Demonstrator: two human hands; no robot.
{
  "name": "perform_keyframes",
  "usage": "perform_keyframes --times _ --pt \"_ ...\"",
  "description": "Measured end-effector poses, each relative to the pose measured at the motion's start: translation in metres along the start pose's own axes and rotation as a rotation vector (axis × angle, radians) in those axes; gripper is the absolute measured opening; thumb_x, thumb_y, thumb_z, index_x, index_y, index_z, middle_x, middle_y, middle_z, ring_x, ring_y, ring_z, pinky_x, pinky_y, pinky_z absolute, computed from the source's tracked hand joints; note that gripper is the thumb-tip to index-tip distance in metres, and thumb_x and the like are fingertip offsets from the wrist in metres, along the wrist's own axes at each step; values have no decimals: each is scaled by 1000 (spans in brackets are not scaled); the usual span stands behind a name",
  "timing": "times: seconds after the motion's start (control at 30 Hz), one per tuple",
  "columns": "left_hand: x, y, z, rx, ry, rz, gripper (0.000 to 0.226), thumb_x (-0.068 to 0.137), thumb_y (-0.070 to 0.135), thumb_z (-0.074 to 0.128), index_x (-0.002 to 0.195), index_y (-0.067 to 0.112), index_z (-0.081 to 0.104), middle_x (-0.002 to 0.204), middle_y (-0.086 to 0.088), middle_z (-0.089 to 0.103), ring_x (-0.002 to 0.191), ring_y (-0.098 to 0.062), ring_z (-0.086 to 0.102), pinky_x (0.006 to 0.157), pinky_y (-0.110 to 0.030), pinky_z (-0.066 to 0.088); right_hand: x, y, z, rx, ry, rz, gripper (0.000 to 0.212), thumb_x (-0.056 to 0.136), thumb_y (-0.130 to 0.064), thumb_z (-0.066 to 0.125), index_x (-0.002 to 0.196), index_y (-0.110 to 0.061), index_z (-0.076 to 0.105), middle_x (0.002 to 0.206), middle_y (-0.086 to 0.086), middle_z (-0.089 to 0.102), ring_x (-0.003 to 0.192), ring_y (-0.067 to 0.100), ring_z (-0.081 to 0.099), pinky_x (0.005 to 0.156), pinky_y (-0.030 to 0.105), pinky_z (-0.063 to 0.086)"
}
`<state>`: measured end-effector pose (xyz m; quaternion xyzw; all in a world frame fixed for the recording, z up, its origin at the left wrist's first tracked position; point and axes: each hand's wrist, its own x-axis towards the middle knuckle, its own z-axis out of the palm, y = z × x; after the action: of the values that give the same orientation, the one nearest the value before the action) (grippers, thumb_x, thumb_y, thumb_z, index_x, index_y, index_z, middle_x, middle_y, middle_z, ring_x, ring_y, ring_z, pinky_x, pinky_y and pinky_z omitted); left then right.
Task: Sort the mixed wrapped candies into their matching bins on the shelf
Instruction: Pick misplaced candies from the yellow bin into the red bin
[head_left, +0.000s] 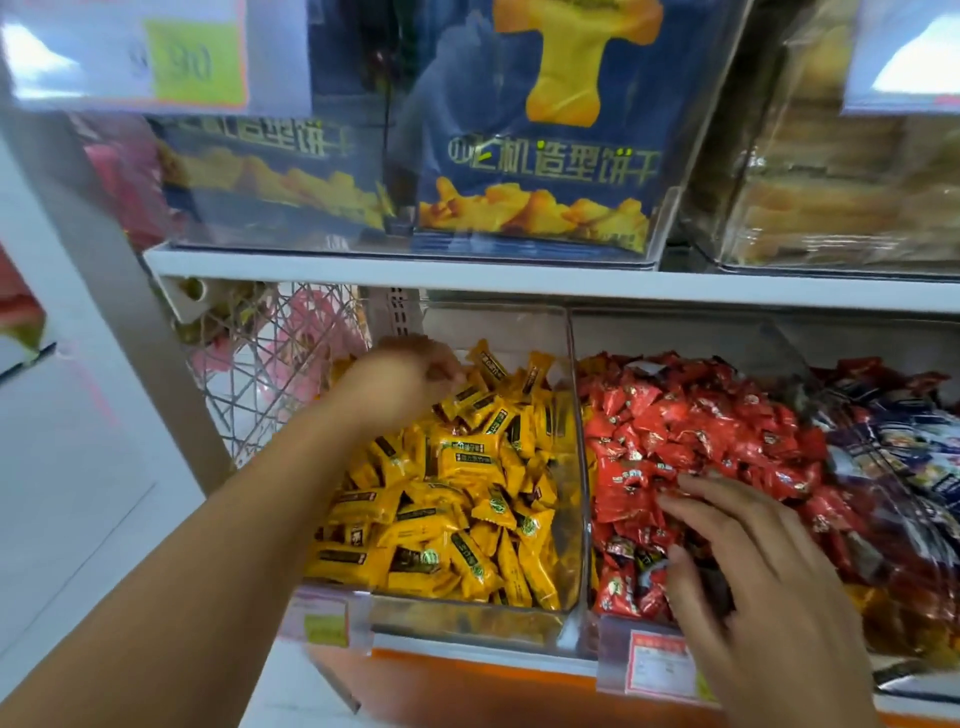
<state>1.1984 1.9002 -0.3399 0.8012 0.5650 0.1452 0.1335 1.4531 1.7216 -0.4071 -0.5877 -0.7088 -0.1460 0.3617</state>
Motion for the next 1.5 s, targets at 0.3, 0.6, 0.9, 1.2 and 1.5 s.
perform_keyframes --times 0.3,0.6,0.9,1.2,1.5 --pt "-4 -19 2 35 -280 -36 35 85 35 70 120 36 65 115 13 67 95 0 57 79 -17 41 2 -1 2 -32 41 -12 36 87 -28 47 107 -11 71 115 5 65 112 23 54 102 24 33" --pt "-3 -11 22 -119 -221 -2 46 87 -4 56 112 32 69 101 12 64 49 10 53 40 -7 33 0 -4 -1 -21 -10 18 35 88 -29 47 110 -15 69 116 -1 64 110 18 56 95 29 41" --pt "-3 -10 -1 -278 -61 -26 30 79 11 77 100 30 68 88 20 65 71 16 56 62 1 40 -3 -3 -1 0 -24 24 34 89 -29 46 111 -16 68 116 -4 63 105 15 58 88 33 48" --pt "-20 33 -23 -364 -14 29 24 83 31 74 105 38 67 96 22 67 85 10 60 69 -6 45 -4 -2 -1 4 2 23 32 89 -27 48 111 -16 68 114 -3 63 104 16 57 92 29 46" --pt "-26 117 8 -699 -96 171 50 88 15 68 132 26 50 111 3 67 98 -9 66 85 -16 50 -6 -1 -4 13 -37 37 32 89 -27 48 113 -18 67 116 -5 61 106 14 56 94 27 43"
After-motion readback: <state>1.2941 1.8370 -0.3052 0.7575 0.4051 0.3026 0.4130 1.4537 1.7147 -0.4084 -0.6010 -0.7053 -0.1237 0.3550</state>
